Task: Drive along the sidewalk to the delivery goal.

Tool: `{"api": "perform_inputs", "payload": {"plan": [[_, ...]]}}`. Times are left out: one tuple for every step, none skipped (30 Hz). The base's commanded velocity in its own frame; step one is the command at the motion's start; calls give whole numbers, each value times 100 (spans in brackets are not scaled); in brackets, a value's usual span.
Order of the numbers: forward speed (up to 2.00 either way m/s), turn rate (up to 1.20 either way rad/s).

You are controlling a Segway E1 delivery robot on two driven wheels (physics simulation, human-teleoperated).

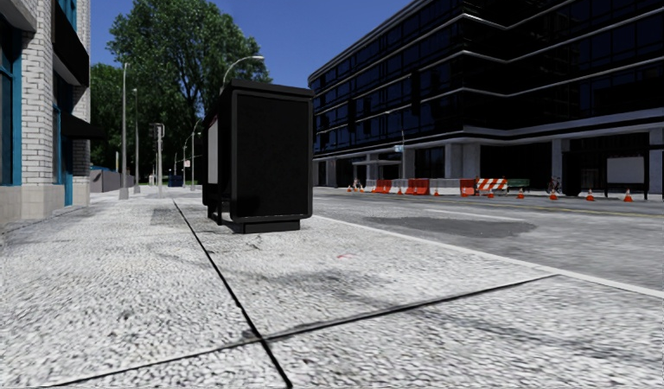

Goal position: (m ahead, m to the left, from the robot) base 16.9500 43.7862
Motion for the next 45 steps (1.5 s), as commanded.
{"api": "perform_inputs", "payload": {"plan": [[63,46],[63,46],[63,46],[63,46],[63,46],[65,46],[66,46],[68,46],[77,46],[95,46],[117,46],[143,46],[200,46],[200,46],[200,46],[200,46],[200,46],[200,46],[200,46],[200,46],[200,46],[200,46],[200,46],[200,46],[200,46],[200,46],[200,46],[200,46],[200,46],[200,46],[200,46],[200,46],[200,46],[200,46],[200,47],[200,50],[200,54],[200,55],[200,55],[200,55],[200,56],[200,56],[200,56],[200,56],[200,56]]}}
